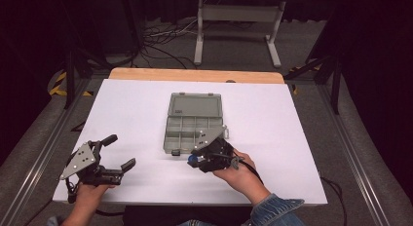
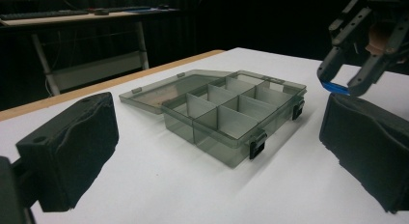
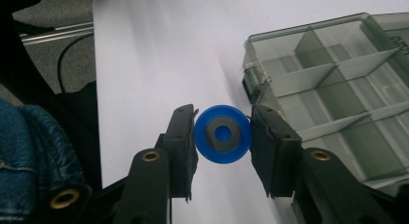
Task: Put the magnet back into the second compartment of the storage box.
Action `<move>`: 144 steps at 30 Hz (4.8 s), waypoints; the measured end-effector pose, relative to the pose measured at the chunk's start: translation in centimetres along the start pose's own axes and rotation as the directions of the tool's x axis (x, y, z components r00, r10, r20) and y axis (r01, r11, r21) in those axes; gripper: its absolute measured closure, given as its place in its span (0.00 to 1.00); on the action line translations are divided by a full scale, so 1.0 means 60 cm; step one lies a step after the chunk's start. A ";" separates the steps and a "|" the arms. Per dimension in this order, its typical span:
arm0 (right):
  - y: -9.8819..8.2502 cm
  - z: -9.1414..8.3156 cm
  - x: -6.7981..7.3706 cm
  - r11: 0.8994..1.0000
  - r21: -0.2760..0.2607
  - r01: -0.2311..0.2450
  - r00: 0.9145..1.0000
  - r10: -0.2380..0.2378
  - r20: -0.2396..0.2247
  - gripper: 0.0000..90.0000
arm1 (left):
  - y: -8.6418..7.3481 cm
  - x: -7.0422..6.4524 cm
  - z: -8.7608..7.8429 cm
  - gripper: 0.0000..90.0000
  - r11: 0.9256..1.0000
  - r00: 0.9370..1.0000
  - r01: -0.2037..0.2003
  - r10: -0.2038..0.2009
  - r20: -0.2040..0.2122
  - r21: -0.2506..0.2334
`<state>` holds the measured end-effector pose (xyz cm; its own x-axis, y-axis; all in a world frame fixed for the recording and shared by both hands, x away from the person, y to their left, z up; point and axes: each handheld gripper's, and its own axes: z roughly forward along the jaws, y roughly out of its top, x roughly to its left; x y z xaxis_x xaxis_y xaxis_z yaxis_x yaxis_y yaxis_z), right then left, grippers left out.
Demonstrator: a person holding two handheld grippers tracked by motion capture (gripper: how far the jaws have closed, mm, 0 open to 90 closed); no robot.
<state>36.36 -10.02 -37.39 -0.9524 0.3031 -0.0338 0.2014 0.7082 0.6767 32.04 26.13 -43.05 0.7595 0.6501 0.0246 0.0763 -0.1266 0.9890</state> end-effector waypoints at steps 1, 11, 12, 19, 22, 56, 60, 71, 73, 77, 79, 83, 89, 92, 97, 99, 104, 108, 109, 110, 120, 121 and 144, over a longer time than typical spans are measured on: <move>0.002 0.000 -0.004 1.000 -0.001 -0.003 1.000 0.003 0.004 0.70 | 0.000 0.000 0.000 0.01 1.000 1.000 -0.001 0.001 0.000 0.000; 0.027 -0.004 -0.042 1.000 -0.012 -0.029 0.999 0.029 0.046 0.70 | 0.000 0.001 0.001 0.01 1.000 1.000 0.002 -0.002 0.001 -0.002; 0.030 -0.004 -0.047 1.000 -0.017 -0.025 0.998 0.026 0.051 0.70 | 0.000 0.001 0.001 0.01 1.000 1.000 0.002 -0.002 0.000 -0.001; 0.042 -0.003 -0.067 0.999 -0.027 -0.037 0.997 0.039 0.071 0.70 | 0.000 0.002 0.001 0.01 1.000 1.000 0.002 -0.001 0.003 -0.002; 0.044 -0.002 -0.073 0.999 -0.028 -0.040 0.996 0.042 0.078 0.70 | 0.000 0.002 0.001 0.01 1.000 1.000 0.001 -0.001 0.004 -0.001; 0.056 0.040 -0.161 0.987 -0.042 -0.153 0.975 0.157 0.157 0.70 | -0.001 0.003 0.004 0.01 1.000 1.000 0.007 -0.007 0.012 0.009; 0.054 0.045 -0.169 0.985 -0.041 -0.166 0.972 0.171 0.161 0.70 | -0.001 0.003 0.004 0.01 1.000 1.000 0.003 -0.003 0.012 0.011; 0.049 0.064 -0.186 0.981 -0.031 -0.193 0.968 0.195 0.161 0.70 | -0.002 0.003 0.006 0.01 1.000 1.000 0.004 -0.004 0.016 0.012; 0.047 0.071 -0.189 0.979 -0.024 -0.201 0.966 0.202 0.160 0.70 | -0.002 0.003 0.006 0.01 1.000 1.000 0.005 -0.005 0.015 0.009; 0.045 0.081 -0.193 0.978 -0.020 -0.206 0.966 0.206 0.157 0.70 | -0.002 0.004 0.006 0.01 1.000 1.000 0.001 -0.001 0.017 0.012; 0.045 0.086 -0.196 0.980 -0.019 -0.198 0.968 0.199 0.155 0.70 | -0.002 0.003 0.006 0.01 1.000 1.000 0.002 -0.002 0.015 0.009; 0.041 0.097 -0.201 0.978 -0.001 -0.208 0.967 0.206 0.150 0.70 | -0.002 0.004 0.006 0.01 1.000 1.000 0.003 -0.003 0.017 0.012; 0.037 0.109 -0.208 0.976 0.007 -0.220 0.966 0.217 0.142 0.70 | -0.002 0.004 0.007 0.01 1.000 1.000 0.004 -0.005 0.016 0.009; 0.035 0.112 -0.209 0.976 0.011 -0.219 0.967 0.215 0.137 0.70 | -0.002 0.004 0.006 0.01 1.000 1.000 0.003 -0.003 0.018 0.011; 0.033 0.123 -0.211 0.976 0.022 -0.216 0.969 0.212 0.128 0.69 | -0.002 0.004 0.007 0.01 1.000 1.000 0.004 -0.004 0.017 0.009; 0.034 0.125 -0.211 0.977 0.026 -0.211 0.970 0.206 0.128 0.69 | -0.002 0.004 0.007 0.01 1.000 1.000 0.004 -0.004 0.017 0.008; 0.035 0.132 -0.208 0.978 0.037 -0.205 0.972 0.198 0.126 0.69 | -0.002 0.004 0.007 0.01 1.000 1.000 0.002 -0.002 0.019 0.012; 0.037 0.138 -0.206 0.979 0.053 -0.194 0.974 0.186 0.128 0.69 | -0.002 0.003 0.007 0.01 1.000 1.000 0.003 -0.003 0.018 0.009; 0.037 0.140 -0.205 0.980 0.056 -0.190 0.975 0.182 0.129 0.69 | -0.002 0.003 0.007 0.01 1.000 1.000 0.003 -0.003 0.019 0.009; 0.038 0.141 -0.204 0.980 0.059 -0.189 0.975 0.181 0.130 0.69 | -0.002 0.003 0.007 0.01 1.000 1.000 0.003 -0.004 0.019 0.009; 0.041 0.152 -0.202 0.979 0.083 -0.188 0.974 0.175 0.141 0.69 | -0.002 0.004 0.007 0.01 1.000 1.000 0.004 -0.004 0.020 0.008; 0.042 0.152 -0.202 0.978 0.089 -0.186 0.974 0.172 0.144 0.69 | -0.002 0.004 0.007 0.01 1.000 1.000 0.003 -0.003 0.019 0.008; 0.045 0.144 -0.197 0.978 0.083 -0.190 0.973 0.176 0.146 0.62 | -0.002 0.005 0.007 0.01 1.000 1.000 0.004 -0.004 0.019 0.013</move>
<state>50.14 -6.22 -41.51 -0.8581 0.5130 -0.0210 0.3967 0.6885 0.6071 32.50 26.03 -43.20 0.7713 0.6362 0.0179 0.0878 -0.1342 0.9871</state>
